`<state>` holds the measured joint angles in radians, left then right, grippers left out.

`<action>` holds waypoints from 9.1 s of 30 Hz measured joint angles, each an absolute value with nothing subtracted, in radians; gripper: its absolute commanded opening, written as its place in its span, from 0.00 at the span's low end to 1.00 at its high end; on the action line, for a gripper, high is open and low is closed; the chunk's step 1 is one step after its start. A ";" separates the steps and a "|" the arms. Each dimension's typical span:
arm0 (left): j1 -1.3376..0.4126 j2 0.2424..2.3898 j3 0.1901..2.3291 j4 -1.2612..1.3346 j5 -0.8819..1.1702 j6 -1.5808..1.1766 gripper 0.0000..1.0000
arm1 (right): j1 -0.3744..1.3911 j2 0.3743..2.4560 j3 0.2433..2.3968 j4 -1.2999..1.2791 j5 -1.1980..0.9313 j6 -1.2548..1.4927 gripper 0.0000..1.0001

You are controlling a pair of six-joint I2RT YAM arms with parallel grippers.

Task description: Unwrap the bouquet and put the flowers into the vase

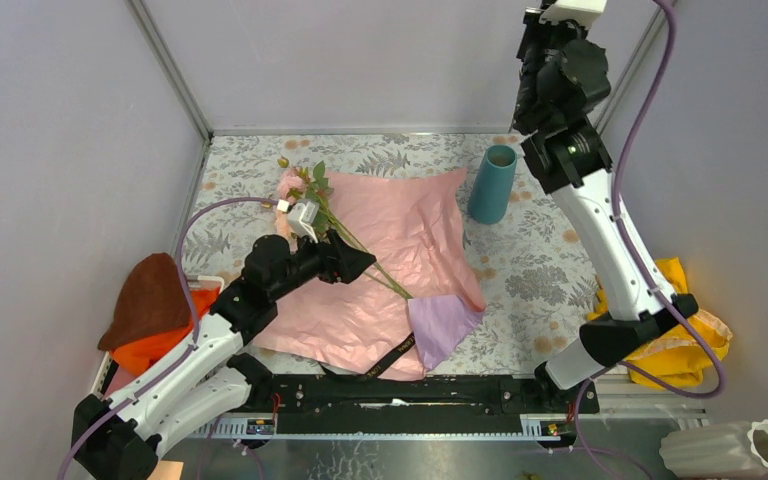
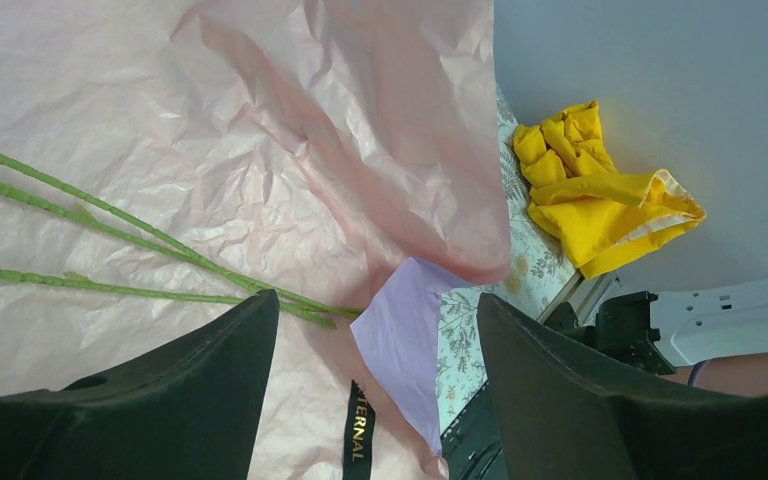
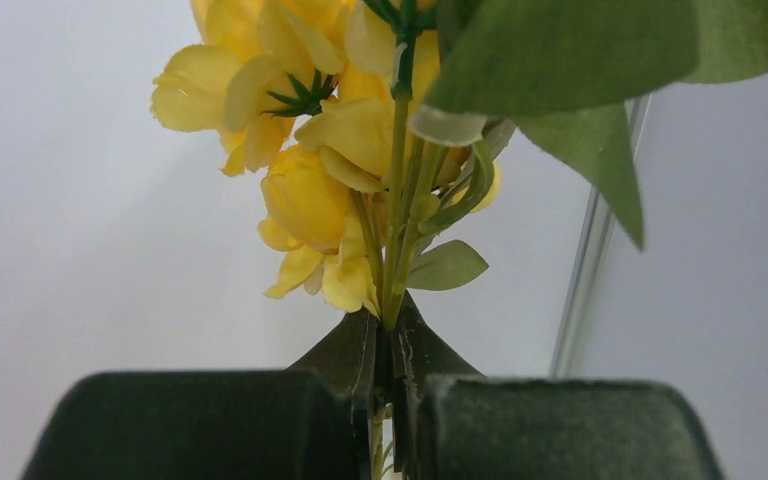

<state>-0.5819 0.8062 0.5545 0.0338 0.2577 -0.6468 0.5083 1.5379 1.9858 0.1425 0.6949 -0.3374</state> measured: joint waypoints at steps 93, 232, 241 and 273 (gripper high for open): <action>-0.582 0.411 0.731 -0.577 -0.565 -0.817 0.86 | 0.974 1.629 1.229 -0.271 0.160 0.237 0.62; -0.575 0.724 0.373 0.152 0.254 -0.701 0.36 | 0.927 1.525 1.260 -0.304 0.218 0.447 0.53; -0.575 0.715 0.390 0.018 0.119 -0.704 0.41 | 0.926 1.523 1.125 -0.272 0.131 0.537 0.45; -0.575 0.621 0.498 -0.281 -0.189 -0.759 0.54 | 0.974 1.855 1.008 0.115 -0.224 0.766 0.26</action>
